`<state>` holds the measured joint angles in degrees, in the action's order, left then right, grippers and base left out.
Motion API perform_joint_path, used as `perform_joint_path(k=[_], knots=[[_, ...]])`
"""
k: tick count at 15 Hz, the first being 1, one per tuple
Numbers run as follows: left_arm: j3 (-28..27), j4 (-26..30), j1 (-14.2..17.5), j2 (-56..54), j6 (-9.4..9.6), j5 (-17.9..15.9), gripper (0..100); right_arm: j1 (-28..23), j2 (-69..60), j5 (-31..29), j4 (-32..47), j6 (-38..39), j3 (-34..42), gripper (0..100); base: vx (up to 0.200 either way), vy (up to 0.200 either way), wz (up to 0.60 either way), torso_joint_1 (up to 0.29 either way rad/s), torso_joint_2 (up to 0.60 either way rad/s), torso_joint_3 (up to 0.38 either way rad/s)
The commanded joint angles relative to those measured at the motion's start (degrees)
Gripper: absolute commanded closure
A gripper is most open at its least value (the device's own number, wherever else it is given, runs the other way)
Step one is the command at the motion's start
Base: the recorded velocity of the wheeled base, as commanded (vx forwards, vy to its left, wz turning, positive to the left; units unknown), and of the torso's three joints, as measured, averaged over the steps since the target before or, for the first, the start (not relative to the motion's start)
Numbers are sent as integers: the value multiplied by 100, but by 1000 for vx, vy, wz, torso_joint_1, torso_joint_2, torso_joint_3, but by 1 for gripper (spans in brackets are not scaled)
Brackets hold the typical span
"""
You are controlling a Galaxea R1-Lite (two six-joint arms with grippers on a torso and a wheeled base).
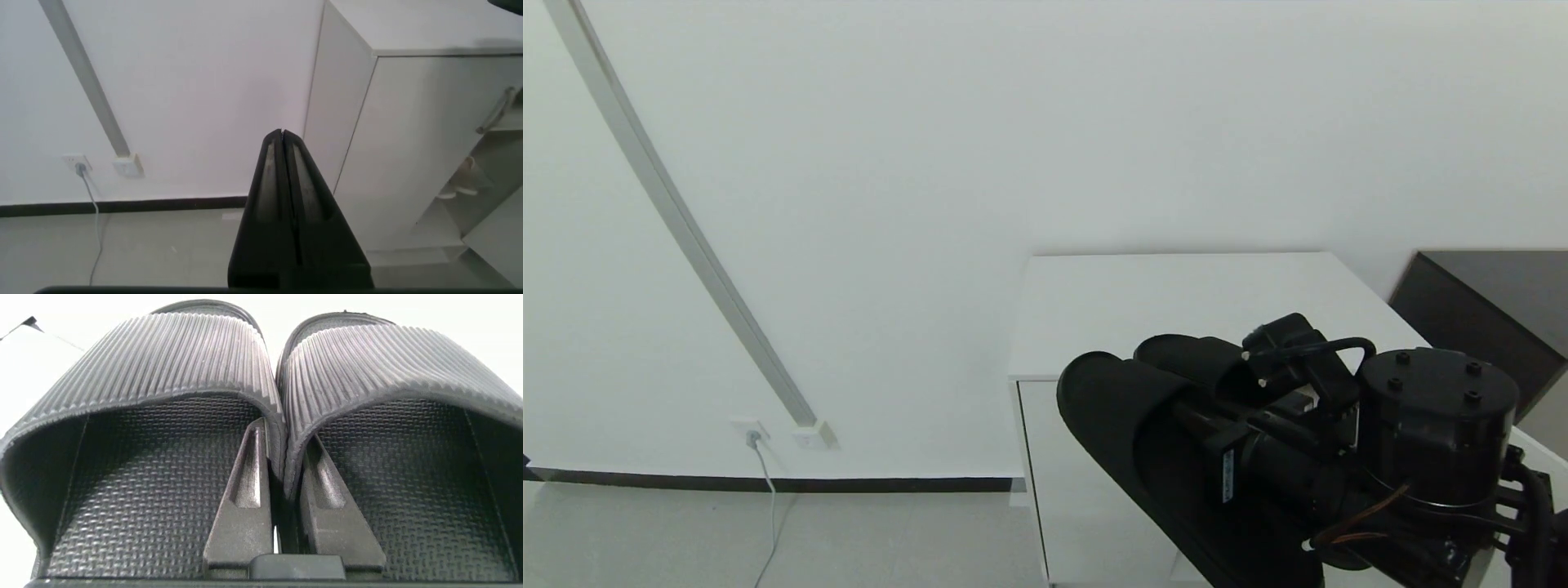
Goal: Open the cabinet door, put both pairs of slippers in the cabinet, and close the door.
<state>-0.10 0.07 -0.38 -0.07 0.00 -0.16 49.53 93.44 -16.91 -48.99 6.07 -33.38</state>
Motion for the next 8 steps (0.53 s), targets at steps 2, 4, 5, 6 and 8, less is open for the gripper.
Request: perform_joint_path(k=[2, 4, 5, 6, 8], knots=[[1, 1, 3, 7, 0, -2, 100, 4, 25, -5, -5, -1, -2, 100, -200, 0, 0, -2, 2, 2], [1, -7, 3, 7, 0, -2, 100, 13, 25, -14, -5, -1, 51, 100, -200, 0, 0, -5, 2, 5], [1, -7, 3, 7, 0, -2, 100, 22, 25, -14, -5, -1, 51, 100, 0, 0, 0, 0, 0, 0], [1, 1, 3, 7, -9, -2, 100, 30, 25, -14, -5, -1, 51, 100, 0, 0, 0, 0, 0, 0], [1, 1, 3, 7, 0, -2, 100, 30, 51, -14, -5, -1, 51, 100, 0, 0, 0, 0, 0, 0]])
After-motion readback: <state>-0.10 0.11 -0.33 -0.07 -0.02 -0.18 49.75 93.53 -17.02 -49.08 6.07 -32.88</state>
